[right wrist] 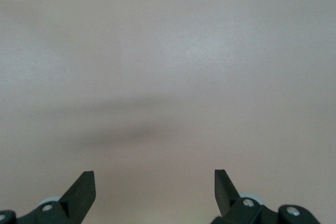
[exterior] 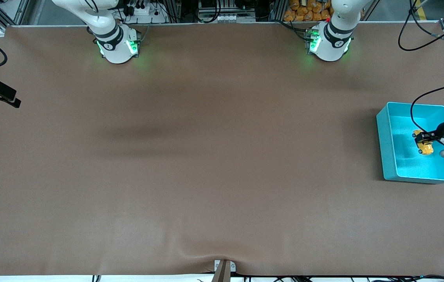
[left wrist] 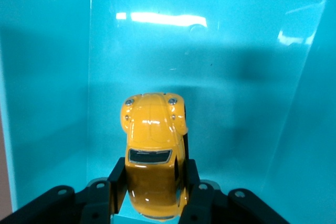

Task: Wind and store yellow beetle car
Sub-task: 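Lower the car into the bin and open the left gripper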

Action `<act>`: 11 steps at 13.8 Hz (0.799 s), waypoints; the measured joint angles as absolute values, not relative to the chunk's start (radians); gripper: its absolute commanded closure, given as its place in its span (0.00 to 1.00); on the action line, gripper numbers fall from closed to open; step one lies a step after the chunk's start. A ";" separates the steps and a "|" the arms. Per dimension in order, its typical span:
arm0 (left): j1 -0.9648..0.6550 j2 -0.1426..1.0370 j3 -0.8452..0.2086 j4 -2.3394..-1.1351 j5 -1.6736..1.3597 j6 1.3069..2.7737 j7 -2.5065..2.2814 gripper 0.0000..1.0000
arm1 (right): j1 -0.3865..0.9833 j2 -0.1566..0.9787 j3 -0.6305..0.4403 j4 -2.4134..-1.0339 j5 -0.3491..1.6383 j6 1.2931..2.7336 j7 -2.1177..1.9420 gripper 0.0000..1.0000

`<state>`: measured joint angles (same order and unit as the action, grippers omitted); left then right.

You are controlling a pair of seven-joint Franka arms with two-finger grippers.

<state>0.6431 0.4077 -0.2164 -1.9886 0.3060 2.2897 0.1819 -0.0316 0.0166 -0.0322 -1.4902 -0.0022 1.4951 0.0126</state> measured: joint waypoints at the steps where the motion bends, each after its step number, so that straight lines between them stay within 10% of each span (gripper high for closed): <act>1: 0.643 0.418 -0.217 -1.988 0.322 2.290 0.182 1.00 | -0.032 0.017 -0.032 -1.490 -0.002 1.495 0.013 0.00; 8: 0.643 0.472 -0.218 -1.981 0.345 2.317 0.182 0.98 | -0.032 0.017 -0.032 -1.491 -0.002 1.494 0.013 0.00; 10: 0.643 0.489 -0.219 -1.979 0.345 2.318 0.182 0.06 | -0.032 0.017 -0.032 -1.491 -0.002 1.494 0.013 0.00; 11: 0.642 0.495 -0.220 -1.977 0.345 2.320 0.182 0.00 | -0.032 0.017 -0.032 -1.492 -0.002 1.494 0.013 0.00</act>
<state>0.6420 0.4953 -0.2197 -1.9771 0.3454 2.3201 0.1818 -0.0316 0.0167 -0.0322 -1.4915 -0.0021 1.4940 0.0126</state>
